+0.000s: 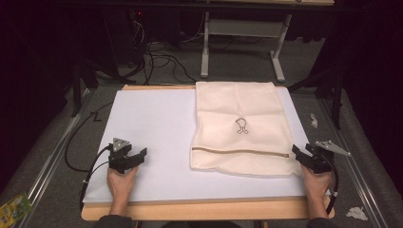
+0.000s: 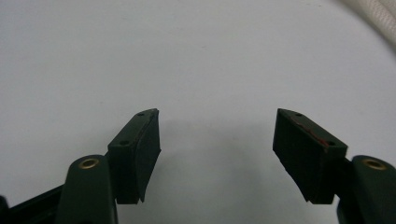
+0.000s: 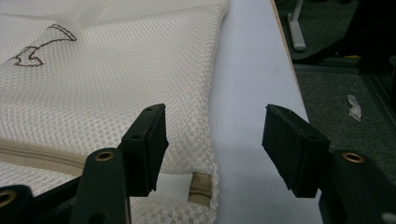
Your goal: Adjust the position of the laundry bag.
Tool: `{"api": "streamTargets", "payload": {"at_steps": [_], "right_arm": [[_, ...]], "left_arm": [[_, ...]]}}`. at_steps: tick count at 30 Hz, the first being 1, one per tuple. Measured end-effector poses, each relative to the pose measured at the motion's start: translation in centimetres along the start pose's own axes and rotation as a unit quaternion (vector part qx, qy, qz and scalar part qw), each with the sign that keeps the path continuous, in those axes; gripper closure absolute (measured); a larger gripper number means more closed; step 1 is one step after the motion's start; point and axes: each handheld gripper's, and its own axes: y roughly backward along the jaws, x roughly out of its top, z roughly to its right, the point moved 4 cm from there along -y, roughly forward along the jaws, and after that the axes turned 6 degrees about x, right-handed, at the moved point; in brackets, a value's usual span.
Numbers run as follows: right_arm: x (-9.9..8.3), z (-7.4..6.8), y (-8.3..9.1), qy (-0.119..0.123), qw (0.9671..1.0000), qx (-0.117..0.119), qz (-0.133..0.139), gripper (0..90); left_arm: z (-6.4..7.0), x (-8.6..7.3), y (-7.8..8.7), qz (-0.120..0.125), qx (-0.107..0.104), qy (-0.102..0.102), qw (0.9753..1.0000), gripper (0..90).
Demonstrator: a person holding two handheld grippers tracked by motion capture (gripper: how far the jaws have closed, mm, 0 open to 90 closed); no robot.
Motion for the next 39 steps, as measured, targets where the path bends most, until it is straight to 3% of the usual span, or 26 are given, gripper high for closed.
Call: {"api": "streamTargets", "payload": {"at_steps": [14, 19, 22, 27, 33, 39], "right_arm": [[0.0, -0.08, -0.01, 0.002, 1.0, 0.001, 0.0, 40.8], [0.01, -0.18, -0.05, 0.007, 1.0, 0.002, -0.003, 40.3], [0.03, -0.02, -0.01, -0.004, 1.0, 0.007, -0.002, 40.0], [0.07, 0.4, 0.1, -0.025, 0.9996, 0.015, 0.002, 40.0], [0.12, 0.34, 0.03, -0.017, 0.9997, 0.017, 0.0, 40.6], [0.14, 0.25, 0.08, -0.017, 0.9997, 0.016, 0.001, 41.4]], "left_arm": [[-0.01, 0.04, 0.06, 0.005, -0.004, -0.004, 1.0, 33.7], [-0.34, 0.12, -0.11, -0.004, -0.018, 0.012, 0.9998, 34.9], [-0.61, 0.17, -0.16, -0.008, -0.032, 0.026, 0.9991, 36.0], [-0.57, 0.23, -0.04, -0.004, -0.03, 0.026, 0.9992, 37.8], [-0.12, 0.35, 0.1, 0.004, -0.042, 0.028, 0.9987, 38.5], [0.26, 0.43, 0.26, -0.013, -0.054, 0.032, 0.9979, 40.2]]}}
